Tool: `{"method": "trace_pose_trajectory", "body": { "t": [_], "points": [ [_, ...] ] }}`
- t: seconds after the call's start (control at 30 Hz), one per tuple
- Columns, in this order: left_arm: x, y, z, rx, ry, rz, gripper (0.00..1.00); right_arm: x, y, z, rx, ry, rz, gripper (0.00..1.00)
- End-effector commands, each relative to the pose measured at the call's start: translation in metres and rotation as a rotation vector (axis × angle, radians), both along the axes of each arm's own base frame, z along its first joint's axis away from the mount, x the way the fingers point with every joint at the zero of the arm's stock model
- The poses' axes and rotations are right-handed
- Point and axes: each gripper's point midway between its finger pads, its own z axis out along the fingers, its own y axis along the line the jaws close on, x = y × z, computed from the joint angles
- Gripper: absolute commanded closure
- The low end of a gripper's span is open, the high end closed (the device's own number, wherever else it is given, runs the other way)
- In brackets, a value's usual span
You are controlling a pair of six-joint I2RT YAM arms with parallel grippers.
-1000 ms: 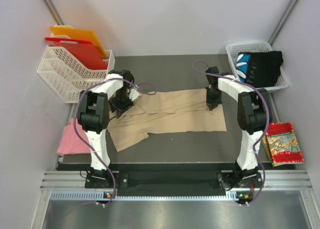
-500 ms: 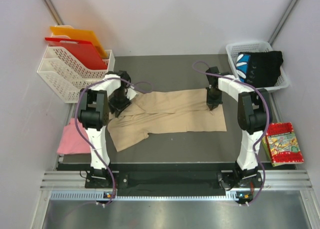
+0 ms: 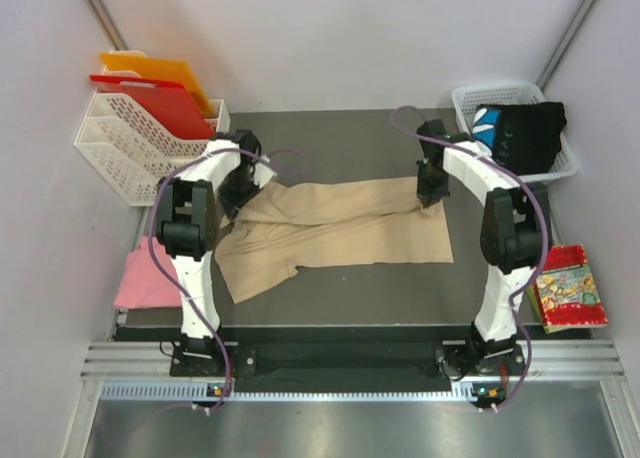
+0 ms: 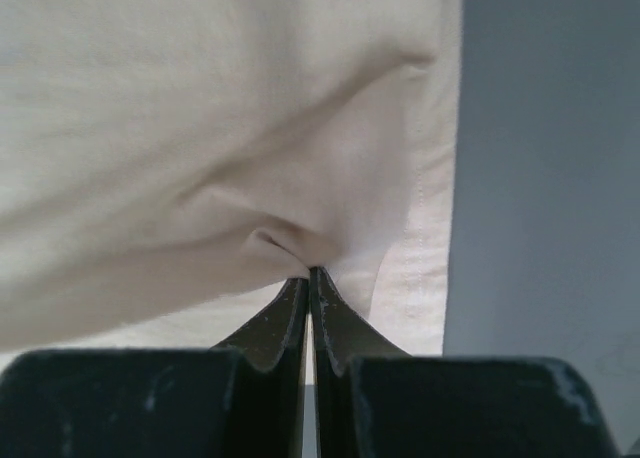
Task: Fold and stack the t-shirts
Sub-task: Fold the tshirt
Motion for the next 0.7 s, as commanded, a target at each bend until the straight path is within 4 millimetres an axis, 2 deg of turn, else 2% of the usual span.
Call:
{"method": "trace_pose_trajectory", "body": {
  "t": [0.0,0.03,0.07,0.17,0.33,0.4,0.5,0.6,0.67],
  "points": [
    [0.041,0.003,0.062,0.022,-0.192,-0.017,1.0,0.023,-0.013,0.092,0.005,-0.234,-0.04,1.0],
    [0.047,0.004,0.071,0.028,-0.221,-0.021,1.0,0.022,-0.018,0.106,0.0,-0.266,-0.047,1.0],
    [0.058,0.005,0.089,0.034,-0.276,-0.027,1.0,0.021,-0.019,0.111,-0.001,-0.275,-0.05,1.0],
    [0.062,0.005,0.107,0.032,-0.309,-0.035,1.0,0.016,-0.024,0.12,0.001,-0.287,-0.053,1.0],
    [0.047,0.005,0.099,0.035,-0.256,-0.037,1.0,0.007,-0.029,0.112,-0.01,-0.264,-0.065,1.0],
    [0.048,0.007,0.099,0.043,-0.264,-0.036,1.0,0.01,-0.031,0.113,-0.016,-0.274,-0.069,1.0],
    [0.063,0.01,0.104,0.074,-0.328,-0.023,1.0,0.022,-0.037,0.119,-0.027,-0.298,-0.086,1.0],
    [0.086,0.022,0.124,0.155,-0.42,0.012,1.0,0.033,-0.039,0.137,-0.022,-0.331,-0.099,1.0],
    [0.099,0.026,0.148,0.174,-0.5,0.029,1.0,0.037,-0.039,0.156,-0.011,-0.376,-0.103,1.0]
  ]
}}
